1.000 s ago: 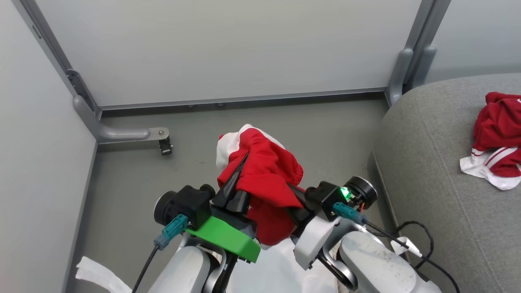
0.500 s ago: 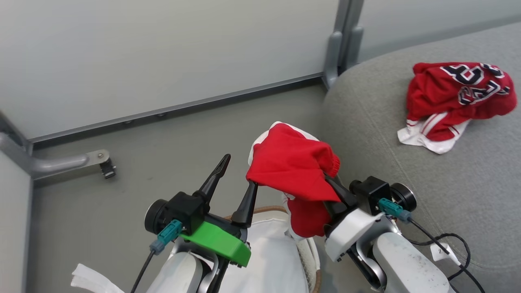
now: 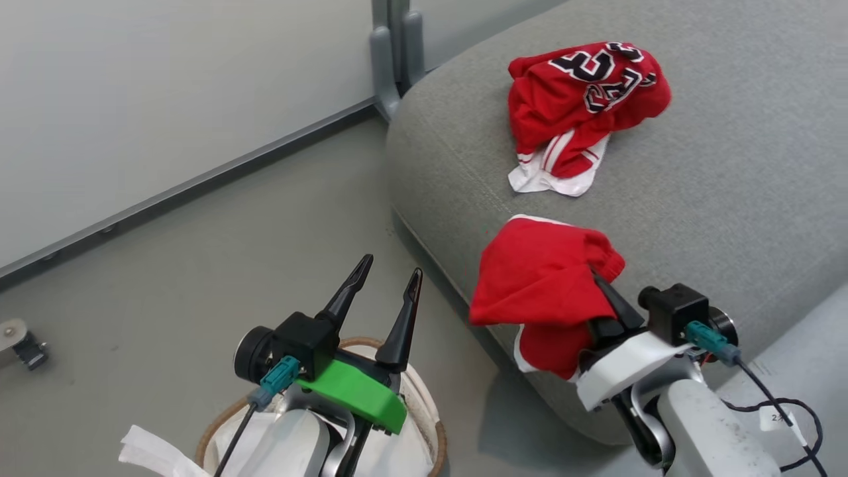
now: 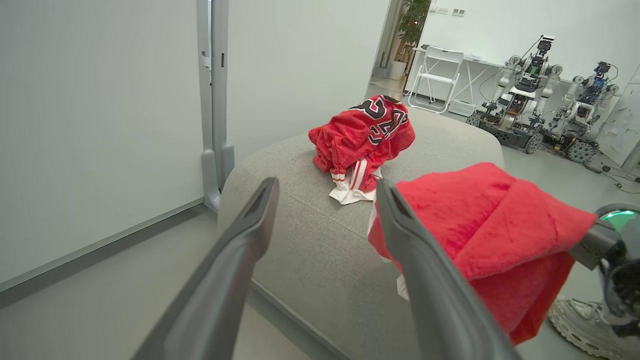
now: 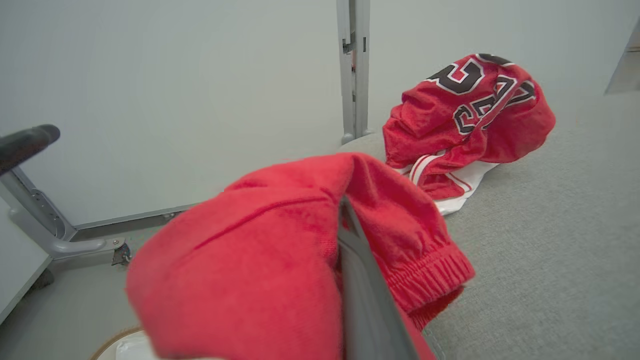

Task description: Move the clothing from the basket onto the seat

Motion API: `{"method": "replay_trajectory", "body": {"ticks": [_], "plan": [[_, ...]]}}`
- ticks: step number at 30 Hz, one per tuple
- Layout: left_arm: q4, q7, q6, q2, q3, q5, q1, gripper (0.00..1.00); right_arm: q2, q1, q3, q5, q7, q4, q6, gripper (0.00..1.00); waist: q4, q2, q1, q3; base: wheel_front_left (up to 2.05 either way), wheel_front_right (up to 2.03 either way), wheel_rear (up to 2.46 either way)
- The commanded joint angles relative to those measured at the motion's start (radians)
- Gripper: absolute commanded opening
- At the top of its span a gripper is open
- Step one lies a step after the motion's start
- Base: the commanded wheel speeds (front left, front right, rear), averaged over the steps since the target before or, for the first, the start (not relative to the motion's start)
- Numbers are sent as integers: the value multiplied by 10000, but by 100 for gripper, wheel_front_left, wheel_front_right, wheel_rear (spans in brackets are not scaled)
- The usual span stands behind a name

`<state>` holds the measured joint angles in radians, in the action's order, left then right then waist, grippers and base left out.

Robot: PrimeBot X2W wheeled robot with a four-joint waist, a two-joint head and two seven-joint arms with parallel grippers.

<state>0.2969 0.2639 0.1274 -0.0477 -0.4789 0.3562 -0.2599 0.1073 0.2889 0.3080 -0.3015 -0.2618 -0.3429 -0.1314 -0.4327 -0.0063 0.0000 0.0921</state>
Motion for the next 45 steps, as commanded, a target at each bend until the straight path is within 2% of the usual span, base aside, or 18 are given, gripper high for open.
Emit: {"method": "replay_trajectory", "body": {"ticks": [1,7,12,19,23,31,35,39,45], "plan": [[62,7,40,-58,18,-117,-238,100,48,-99,-272,-53,-45,134,14,0,-912,63,0,540,0,0,0],[191,7,41,-62,-201,-141,-552,100,302,283,-1422,10,-45,556,12,0,-989,63,0,1016,0,0,0],[315,7,43,-63,-255,-287,-730,100,838,1385,-1881,222,-45,713,14,0,-959,63,0,1529,0,0,0],[556,7,43,-109,-538,-416,-1146,100,1805,3709,-2385,626,-43,591,14,0,-252,63,0,2415,0,0,0],[658,7,43,-226,-655,-458,-1435,100,2401,5136,-2788,1035,-43,-259,14,0,281,63,0,2910,0,0,0],[712,5,44,-379,-871,-475,-1997,100,3133,7217,-3544,2115,-43,-3026,14,0,1372,63,0,4069,0,0,0],[707,6,44,-425,-955,-471,-2242,100,3164,7671,-3828,2566,-45,-4193,14,0,1815,63,0,4576,0,0,0],[690,6,44,-402,-831,-432,-2328,100,2870,7485,-4026,2834,-45,-5371,14,0,2098,63,0,4999,0,0,0],[643,6,45,-347,-832,-439,-2436,100,2662,7029,-4486,3239,-43,-6371,14,0,2366,63,0,5272,0,0,0]]}}
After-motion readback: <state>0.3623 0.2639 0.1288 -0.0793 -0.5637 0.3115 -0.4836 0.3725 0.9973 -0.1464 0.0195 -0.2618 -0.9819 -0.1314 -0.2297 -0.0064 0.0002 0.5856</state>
